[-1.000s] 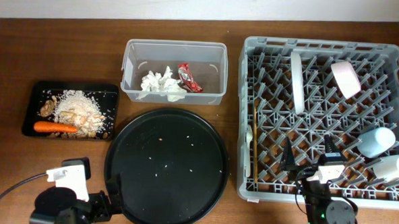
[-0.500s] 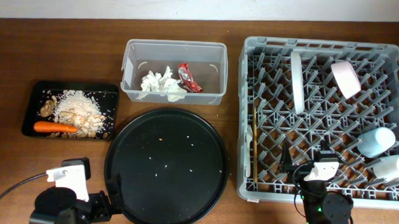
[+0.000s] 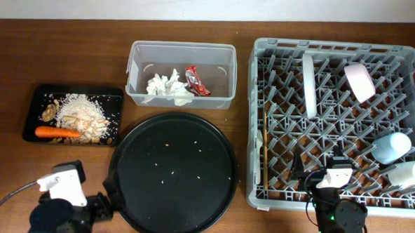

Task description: Sort waste into correct bins and load items into the dishwasher rack

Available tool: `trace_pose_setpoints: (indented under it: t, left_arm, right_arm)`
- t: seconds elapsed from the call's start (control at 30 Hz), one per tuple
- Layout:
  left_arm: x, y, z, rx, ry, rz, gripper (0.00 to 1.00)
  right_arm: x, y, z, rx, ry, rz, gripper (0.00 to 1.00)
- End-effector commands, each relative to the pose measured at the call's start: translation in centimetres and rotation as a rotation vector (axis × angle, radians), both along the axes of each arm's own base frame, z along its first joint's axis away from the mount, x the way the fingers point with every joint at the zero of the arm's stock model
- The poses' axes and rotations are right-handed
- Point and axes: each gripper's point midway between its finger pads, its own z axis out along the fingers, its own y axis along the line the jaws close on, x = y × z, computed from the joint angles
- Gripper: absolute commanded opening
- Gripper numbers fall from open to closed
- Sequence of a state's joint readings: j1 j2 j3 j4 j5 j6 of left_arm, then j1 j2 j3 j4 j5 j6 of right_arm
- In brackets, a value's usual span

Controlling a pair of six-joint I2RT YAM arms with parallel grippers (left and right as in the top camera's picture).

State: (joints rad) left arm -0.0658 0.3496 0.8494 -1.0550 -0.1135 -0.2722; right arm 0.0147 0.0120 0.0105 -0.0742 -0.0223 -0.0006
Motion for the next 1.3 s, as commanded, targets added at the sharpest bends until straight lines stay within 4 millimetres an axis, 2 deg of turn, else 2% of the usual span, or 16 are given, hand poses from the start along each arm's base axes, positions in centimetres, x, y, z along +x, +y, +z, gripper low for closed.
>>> trace_pose_setpoints:
  t: [0.0, 0.07, 0.17, 0.3, 0.33, 0.37, 0.43, 0.5, 1.27]
  left_arm:
    - [1.3, 0.6, -3.8, 0.003, -0.056, 0.035, 0.99]
    - [3.3, 0.3, -5.4, -0.009, -0.168, 0.023, 0.99]
    - [5.9, 0.2, -6.2, -0.016, -0.357, 0.02, 0.99]
    - [7.6, 0.2, -4.5, 0.057, -0.615, -0.002, 0.99]
    - [7.8, 0.1, -4.8, 0.082, -0.635, -0.012, 0.99]
    - [7.9, 0.1, -5.6, 0.112, -0.598, -0.022, 0.99]
    - [7.8, -0.1, -8.9, 0.12, -0.464, -0.041, 0.99]
    - [7.9, -1.0, -8.8, 0.101, -0.469, -0.096, 0.99]
    - [7.9, -1.0, -8.9, 0.101, -0.469, -0.096, 0.99]
  right_arm:
    - [0.0, -0.1, -0.2, -0.003, 0.002, -0.007, 0.98]
    - [0.0, -0.1, -0.2, -0.003, 0.002, -0.007, 0.98]
    - [0.0, -0.1, -0.2, -0.003, 0.002, -0.007, 0.98]
    - [0.0, -0.1, -0.2, -0.003, 0.002, -0.007, 0.98]
    - [0.0, -0.1, -0.2, -0.003, 0.002, -0.007, 0.98]
    - [0.0, -0.1, -0.2, -0.003, 0.002, -0.007, 0.99]
    - [0.0, -0.1, -0.2, -0.003, 0.002, -0.007, 0.98]
    - [0.0, -0.1, -0.2, -0.003, 0.002, -0.007, 0.98]
    - [0.0, -0.1, -0.2, -0.003, 0.002, -0.007, 0.98]
